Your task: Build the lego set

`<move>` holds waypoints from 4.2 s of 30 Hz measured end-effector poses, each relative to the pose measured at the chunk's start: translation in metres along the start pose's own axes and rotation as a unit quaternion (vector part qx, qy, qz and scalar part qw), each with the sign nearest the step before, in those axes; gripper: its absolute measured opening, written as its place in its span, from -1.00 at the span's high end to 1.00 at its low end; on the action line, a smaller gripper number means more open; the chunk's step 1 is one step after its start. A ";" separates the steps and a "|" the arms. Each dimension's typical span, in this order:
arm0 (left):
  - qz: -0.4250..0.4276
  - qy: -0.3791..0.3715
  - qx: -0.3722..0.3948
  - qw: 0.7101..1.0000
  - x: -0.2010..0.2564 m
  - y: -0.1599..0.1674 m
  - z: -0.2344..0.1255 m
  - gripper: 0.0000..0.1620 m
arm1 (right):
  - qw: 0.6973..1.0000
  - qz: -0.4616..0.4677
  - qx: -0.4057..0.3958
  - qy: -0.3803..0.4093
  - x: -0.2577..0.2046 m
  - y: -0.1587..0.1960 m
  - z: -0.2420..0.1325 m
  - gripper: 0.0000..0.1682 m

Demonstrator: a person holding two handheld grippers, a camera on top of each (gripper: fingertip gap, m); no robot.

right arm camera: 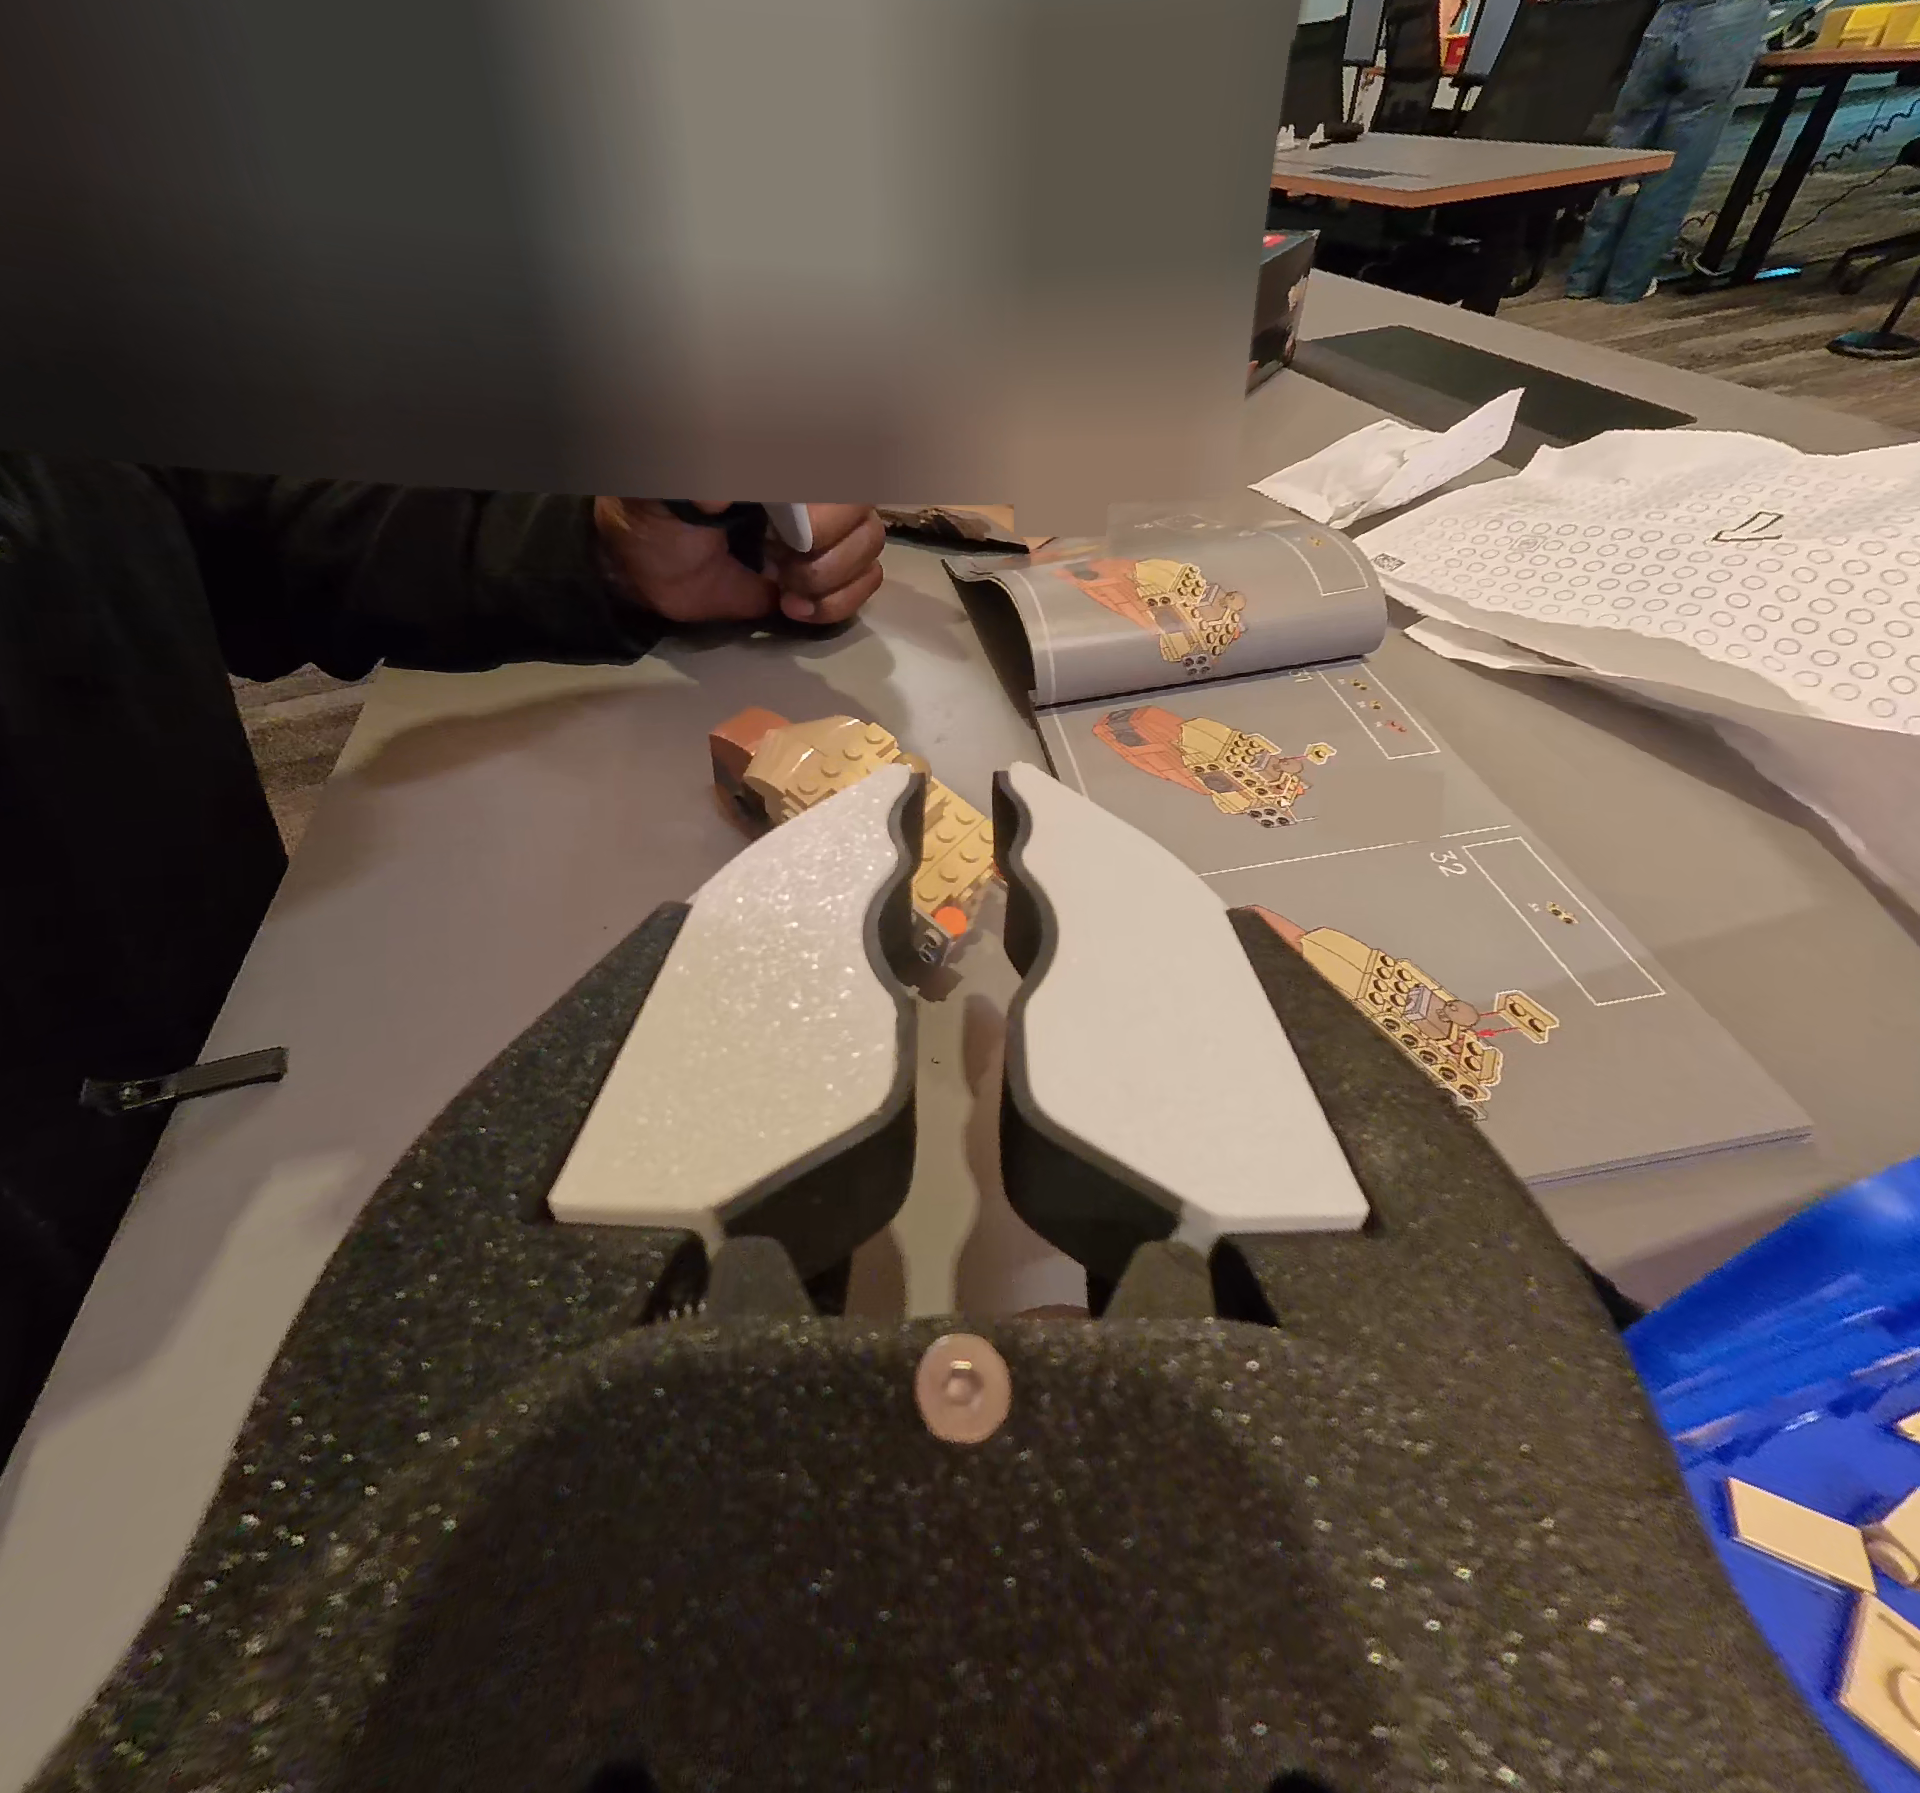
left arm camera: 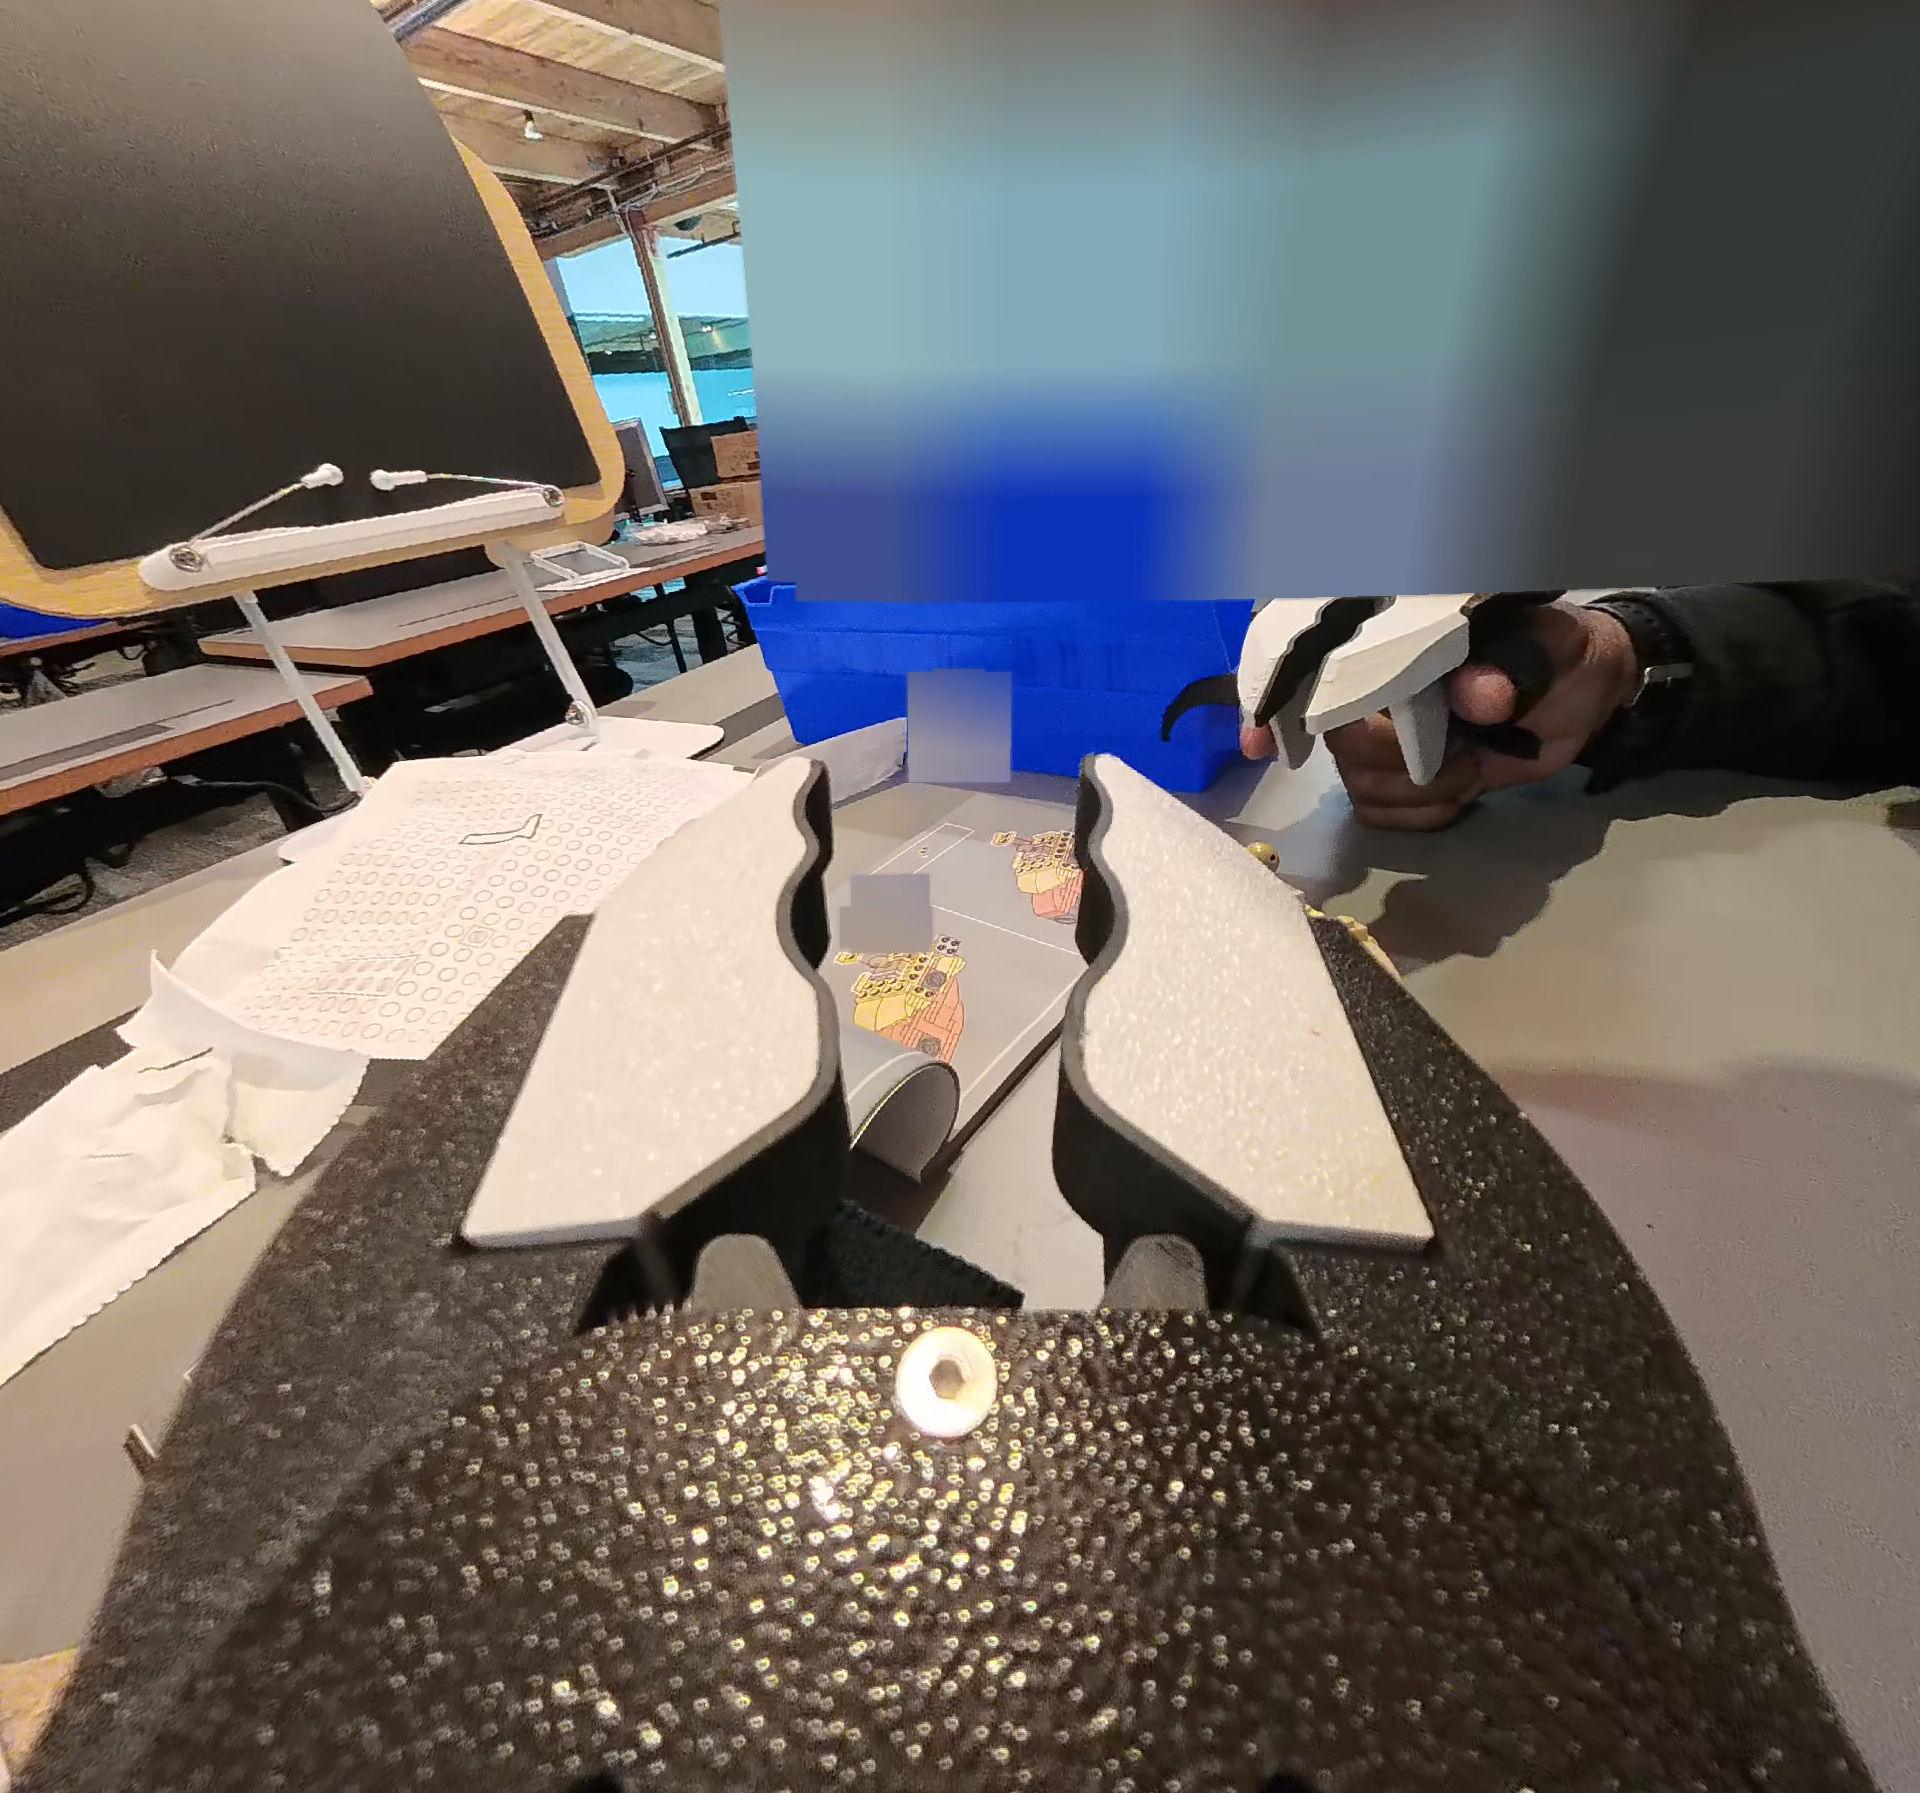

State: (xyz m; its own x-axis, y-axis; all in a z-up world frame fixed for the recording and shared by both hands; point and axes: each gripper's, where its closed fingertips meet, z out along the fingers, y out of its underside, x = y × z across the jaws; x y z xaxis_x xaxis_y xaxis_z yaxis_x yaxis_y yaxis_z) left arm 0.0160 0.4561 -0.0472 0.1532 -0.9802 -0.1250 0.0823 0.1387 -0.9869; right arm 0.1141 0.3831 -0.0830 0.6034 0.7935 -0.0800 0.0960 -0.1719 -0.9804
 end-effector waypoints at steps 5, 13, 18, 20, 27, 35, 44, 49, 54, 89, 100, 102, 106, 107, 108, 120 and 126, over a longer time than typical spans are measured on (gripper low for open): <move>0.000 -0.001 -0.002 1.000 0.000 0.001 0.001 0.46 | 1.000 0.006 0.001 -0.002 0.001 0.000 0.000 0.86; -0.003 -0.002 -0.002 1.000 -0.001 0.000 0.001 0.46 | 1.000 0.007 0.001 -0.003 0.001 0.000 0.000 0.88; -0.002 -0.001 -0.003 1.000 -0.001 0.001 0.001 0.46 | 1.000 0.008 0.001 -0.003 0.001 0.000 0.000 0.88; -0.003 -0.002 -0.002 1.000 -0.001 0.001 0.001 0.46 | 1.000 0.009 0.001 -0.003 0.001 0.000 0.000 0.89; -0.003 -0.002 -0.003 1.000 -0.001 0.001 0.001 0.47 | 1.000 0.009 0.001 -0.004 0.001 0.000 0.000 0.89; -0.006 -0.004 -0.003 1.000 -0.002 0.001 0.001 0.47 | 1.000 0.009 -0.001 -0.005 0.000 0.000 0.000 0.89; 0.001 -0.003 -0.007 1.000 -0.001 0.002 0.001 0.46 | 1.000 0.016 0.001 -0.006 0.002 0.000 0.000 0.90; 0.006 -0.014 -0.016 1.000 -0.004 0.004 0.006 0.46 | 1.000 0.024 0.007 -0.005 0.004 -0.002 -0.001 0.89; 0.017 -0.017 -0.024 0.999 -0.001 0.007 0.012 0.46 | 1.000 0.021 0.011 -0.003 0.003 -0.002 -0.002 0.90; -0.059 -0.072 -0.184 0.979 -0.012 0.050 0.030 1.00 | 0.994 0.080 -0.029 0.066 0.025 0.009 0.003 1.00; -0.117 -0.107 -0.236 0.959 -0.017 0.069 0.045 1.00 | 0.990 0.025 -0.086 0.113 0.031 0.020 0.021 1.00; -0.103 -0.106 -0.244 0.958 -0.014 0.071 0.046 1.00 | 0.989 0.033 -0.095 0.106 0.030 0.022 0.022 1.00; -0.107 -0.098 -0.250 0.957 -0.013 0.072 0.047 1.00 | 0.987 0.074 -0.094 0.104 0.038 0.024 0.021 1.00; -0.111 -0.092 -0.246 0.959 -0.012 0.071 0.047 1.00 | 0.988 0.076 -0.090 0.104 0.038 0.023 0.020 1.00; -0.115 -0.085 -0.239 0.960 -0.011 0.069 0.046 1.00 | 0.988 0.074 -0.088 0.105 0.038 0.022 0.020 1.00; -0.079 -0.075 -0.222 0.969 -0.005 0.062 0.045 1.00 | 0.989 0.092 -0.098 0.064 0.031 0.026 0.022 1.00; -0.089 -0.066 -0.228 0.967 -0.005 0.064 0.043 1.00 | 0.988 0.093 -0.108 0.059 0.029 0.028 0.023 1.00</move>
State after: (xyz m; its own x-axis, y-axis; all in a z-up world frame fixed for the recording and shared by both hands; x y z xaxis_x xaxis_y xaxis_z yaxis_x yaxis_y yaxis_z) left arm 0.0634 0.4756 -0.1057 0.3034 -0.9522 0.0349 -0.3194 -0.1361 -0.9378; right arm 0.1158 0.4152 -0.1169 0.7134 0.6648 -0.2215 0.1329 -0.4387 -0.8887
